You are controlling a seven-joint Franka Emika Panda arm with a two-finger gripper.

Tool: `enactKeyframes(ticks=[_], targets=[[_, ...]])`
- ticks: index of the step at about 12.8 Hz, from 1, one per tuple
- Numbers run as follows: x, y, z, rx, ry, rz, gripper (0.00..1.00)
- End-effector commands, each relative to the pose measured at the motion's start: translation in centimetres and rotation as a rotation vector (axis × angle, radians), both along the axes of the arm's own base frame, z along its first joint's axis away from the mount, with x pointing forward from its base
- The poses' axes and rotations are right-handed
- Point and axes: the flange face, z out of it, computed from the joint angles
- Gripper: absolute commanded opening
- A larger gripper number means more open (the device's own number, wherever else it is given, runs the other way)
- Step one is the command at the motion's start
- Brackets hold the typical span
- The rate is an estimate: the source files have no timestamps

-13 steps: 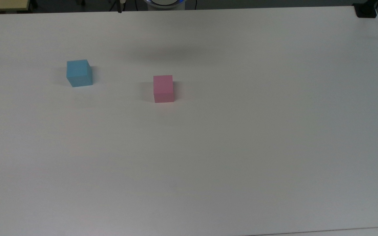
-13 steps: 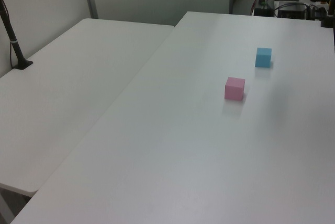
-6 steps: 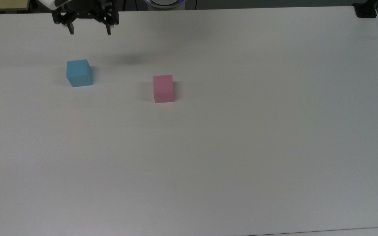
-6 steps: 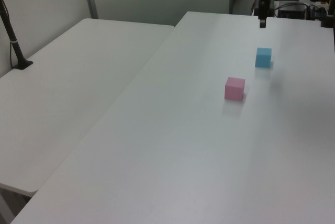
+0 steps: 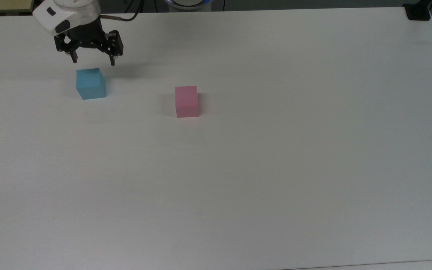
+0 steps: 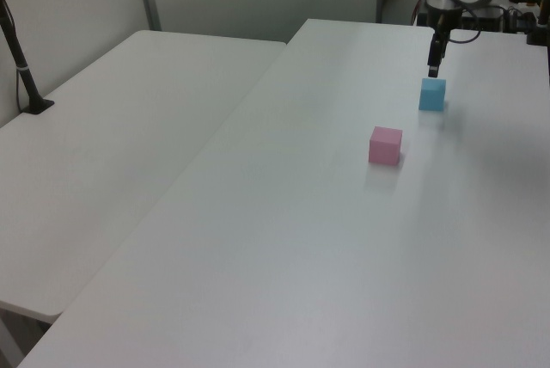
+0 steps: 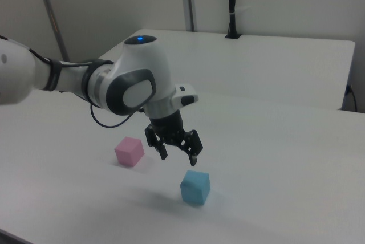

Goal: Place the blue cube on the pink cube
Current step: 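Lower the open gripper over the light-blue cube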

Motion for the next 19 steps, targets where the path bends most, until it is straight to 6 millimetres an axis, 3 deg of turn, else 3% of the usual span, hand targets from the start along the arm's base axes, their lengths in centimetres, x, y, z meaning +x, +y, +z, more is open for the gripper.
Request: enactKeyframes(ticks=[1,5,11,13,16,17,19], targets=[[0.4,-1.2,-2.8,-0.005,-0.018,0.004,1.0],[1.1,-1.5,-5.8,-0.01,0.0,0.011,1.0],[0.0,-4.5,-5.5,-0.04,0.0,-0.013,1.0],[0.1,-4.8,-5.8,-0.054,-0.004,-0.006,1.0],[0.6,-3.9,-7.8,-0.044,0.02,0.013,1.0],[0.7,-3.8,-8.0,-0.044,0.019,0.015,0.95],[0.8,-3.7,-7.8,-0.045,0.016,0.006,0.66]])
